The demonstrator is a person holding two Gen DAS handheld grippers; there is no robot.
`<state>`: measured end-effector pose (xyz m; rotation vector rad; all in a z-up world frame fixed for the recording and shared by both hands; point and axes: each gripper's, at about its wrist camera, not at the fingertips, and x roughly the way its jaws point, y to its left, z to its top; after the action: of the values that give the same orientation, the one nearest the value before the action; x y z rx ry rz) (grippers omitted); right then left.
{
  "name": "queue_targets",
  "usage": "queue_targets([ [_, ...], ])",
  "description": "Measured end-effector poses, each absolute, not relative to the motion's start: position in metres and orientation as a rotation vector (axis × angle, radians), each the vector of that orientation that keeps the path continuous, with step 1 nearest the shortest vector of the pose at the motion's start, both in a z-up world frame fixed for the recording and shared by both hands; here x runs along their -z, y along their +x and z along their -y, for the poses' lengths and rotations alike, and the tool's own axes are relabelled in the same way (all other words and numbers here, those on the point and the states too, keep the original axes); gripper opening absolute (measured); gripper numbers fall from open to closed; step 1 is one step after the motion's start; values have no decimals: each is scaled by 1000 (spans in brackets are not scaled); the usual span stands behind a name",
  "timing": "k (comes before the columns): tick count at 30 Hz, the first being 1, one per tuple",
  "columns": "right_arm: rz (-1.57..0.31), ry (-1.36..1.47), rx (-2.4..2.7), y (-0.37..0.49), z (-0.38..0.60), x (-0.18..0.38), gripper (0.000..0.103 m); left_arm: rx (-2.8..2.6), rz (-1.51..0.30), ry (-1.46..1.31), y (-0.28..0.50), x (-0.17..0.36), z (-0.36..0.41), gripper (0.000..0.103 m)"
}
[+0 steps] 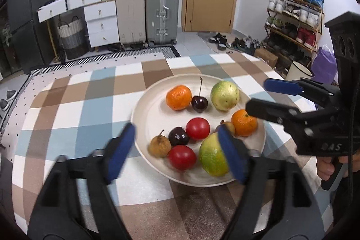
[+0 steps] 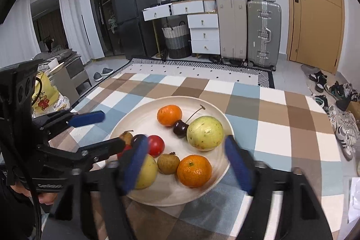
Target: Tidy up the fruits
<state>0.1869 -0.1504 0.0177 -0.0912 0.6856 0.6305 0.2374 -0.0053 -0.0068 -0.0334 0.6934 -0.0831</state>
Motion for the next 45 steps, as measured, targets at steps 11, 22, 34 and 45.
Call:
queue_targets([
  [11, -604, -67, -672, 150, 164, -31, 102, 16, -579, -65, 187, -18, -14, 102],
  [22, -503, 16, -654, 99, 204, -32, 103, 17, -500, -62, 131, -15, -9, 102],
  [34, -432, -10, -641, 78, 205, -21, 103, 8, -459, -90, 111, -3, -10, 102],
  [45, -403, -22, -641, 73, 203, -21, 103, 8, -450, -93, 113, -3, -11, 102],
])
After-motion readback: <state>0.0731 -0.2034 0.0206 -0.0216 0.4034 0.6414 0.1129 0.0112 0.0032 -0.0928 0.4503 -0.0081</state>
